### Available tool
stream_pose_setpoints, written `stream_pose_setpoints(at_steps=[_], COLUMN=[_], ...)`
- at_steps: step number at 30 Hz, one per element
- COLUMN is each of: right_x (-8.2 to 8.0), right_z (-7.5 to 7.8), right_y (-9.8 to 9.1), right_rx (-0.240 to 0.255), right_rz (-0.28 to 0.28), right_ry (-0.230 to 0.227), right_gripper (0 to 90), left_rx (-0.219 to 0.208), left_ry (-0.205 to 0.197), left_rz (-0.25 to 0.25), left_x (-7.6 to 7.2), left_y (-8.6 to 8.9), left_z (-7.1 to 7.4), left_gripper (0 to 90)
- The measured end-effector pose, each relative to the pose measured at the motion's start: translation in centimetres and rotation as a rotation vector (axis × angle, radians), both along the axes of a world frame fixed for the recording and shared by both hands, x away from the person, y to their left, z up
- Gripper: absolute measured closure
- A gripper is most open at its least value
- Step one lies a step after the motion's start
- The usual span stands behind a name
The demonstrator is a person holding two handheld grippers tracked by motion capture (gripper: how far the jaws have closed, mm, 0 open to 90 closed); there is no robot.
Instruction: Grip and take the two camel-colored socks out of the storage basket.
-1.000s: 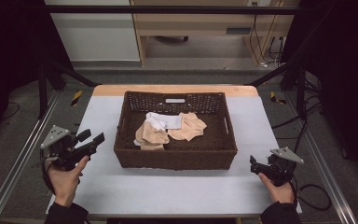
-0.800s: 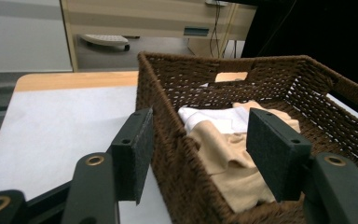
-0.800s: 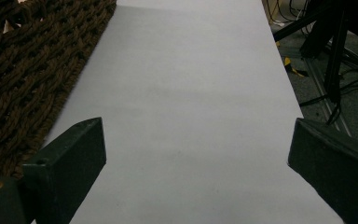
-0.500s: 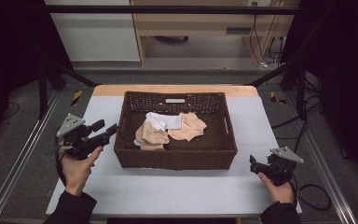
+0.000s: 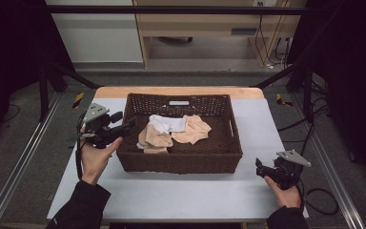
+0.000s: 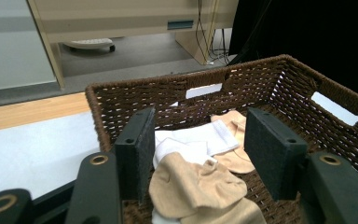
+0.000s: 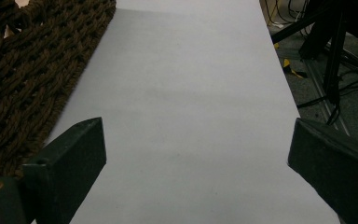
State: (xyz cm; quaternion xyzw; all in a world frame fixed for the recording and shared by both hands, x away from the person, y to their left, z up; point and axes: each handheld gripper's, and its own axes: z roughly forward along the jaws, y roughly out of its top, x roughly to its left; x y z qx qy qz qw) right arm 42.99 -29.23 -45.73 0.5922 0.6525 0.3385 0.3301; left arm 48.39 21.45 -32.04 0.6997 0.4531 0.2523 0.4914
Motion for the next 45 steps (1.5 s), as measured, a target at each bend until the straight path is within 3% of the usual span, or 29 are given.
stream_pose_setpoints(at_steps=[7,13,23,28,29,40,42,45], right_x=[0.0,0.1,0.2,0.1,0.1,0.2,0.2,0.1], right_z=[0.0,0.1,0.0,0.1,0.1,0.1,0.1,0.1], right_y=[-0.1,-0.1,-0.1,-0.1,-0.2,-0.2,-0.2,-0.2], right_rx=[0.004,-0.001,-0.002,0.007,0.008,0.008,0.011,0.006], right_rz=[-0.002,-0.002,-0.004,-0.006,-0.007,-0.006,-0.009,-0.009], right_ry=[0.0,-0.008,-0.005,-0.004,-0.004,-0.008,-0.007,-0.009], right_gripper=[4.5,4.5,4.5,4.5,4.4,4.4,4.4,4.4], left_rx=[-0.001,0.003,0.067,0.074,0.091,0.156,0.17,0.179], left_ry=[0.009,-0.011,0.017,0.009,0.006,0.082,0.124,0.145], left_rz=[0.005,0.008,0.002,-0.001,0.007,0.024,0.028,0.029], left_x=[1.7,3.2,6.0,6.9,7.2,8.6,8.8,8.8], left_y=[-1.3,-2.7,-4.8,-5.4,-5.5,-5.9,-5.9,-5.9], left_z=[0.3,0.1,-1.8,-2.6,-2.9,-5.3,-6.3,-6.9], left_gripper=[42.1,42.1,41.5,42.3,42.4,43.6,43.6,43.6])
